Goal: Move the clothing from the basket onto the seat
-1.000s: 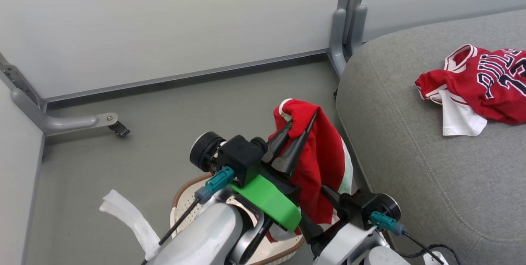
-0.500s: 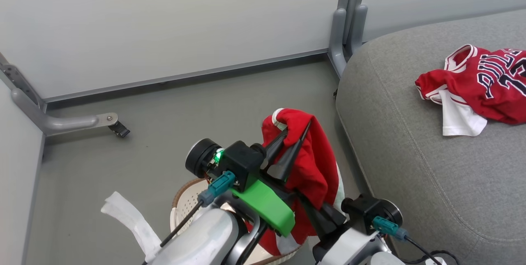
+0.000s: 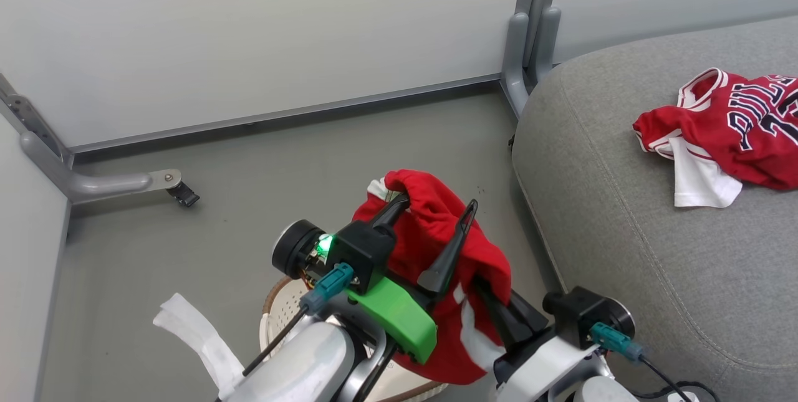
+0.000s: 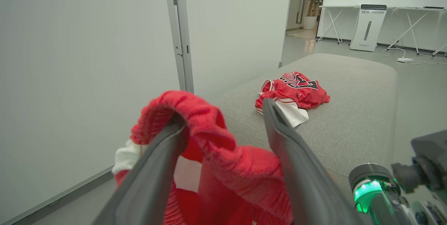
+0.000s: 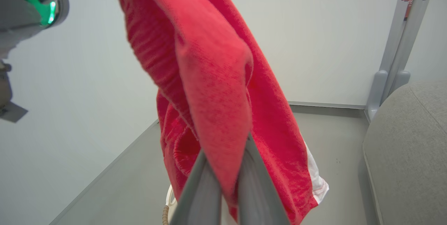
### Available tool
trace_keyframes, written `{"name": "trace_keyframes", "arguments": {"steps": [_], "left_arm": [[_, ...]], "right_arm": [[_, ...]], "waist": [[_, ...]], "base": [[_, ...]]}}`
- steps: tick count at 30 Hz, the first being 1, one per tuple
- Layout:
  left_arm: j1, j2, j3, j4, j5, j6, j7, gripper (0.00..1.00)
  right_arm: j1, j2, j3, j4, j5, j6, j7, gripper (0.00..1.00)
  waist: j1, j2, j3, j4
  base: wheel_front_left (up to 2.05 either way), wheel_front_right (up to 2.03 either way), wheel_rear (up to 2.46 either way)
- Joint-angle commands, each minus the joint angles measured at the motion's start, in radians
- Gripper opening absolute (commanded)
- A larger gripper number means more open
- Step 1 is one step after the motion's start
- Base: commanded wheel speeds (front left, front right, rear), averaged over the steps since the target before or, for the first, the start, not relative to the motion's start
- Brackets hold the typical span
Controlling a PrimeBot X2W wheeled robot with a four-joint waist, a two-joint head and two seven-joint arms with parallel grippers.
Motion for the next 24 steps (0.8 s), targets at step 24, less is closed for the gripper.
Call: {"name": "trace_keyframes", "arguments": {"steps": [24], "left_arm": [[0.068,0.100,-0.018,0.011,0.031,-0.016,-0.089,1.00]], "right_arm": [[-0.071,-0.003,-0.280,-0.212,0.059,-0.001,-0.001,0.00]], "waist": [[0.0001,-0.0001,0.094,-0.092]], "base": [[0.00,0.00,0.00]]}}
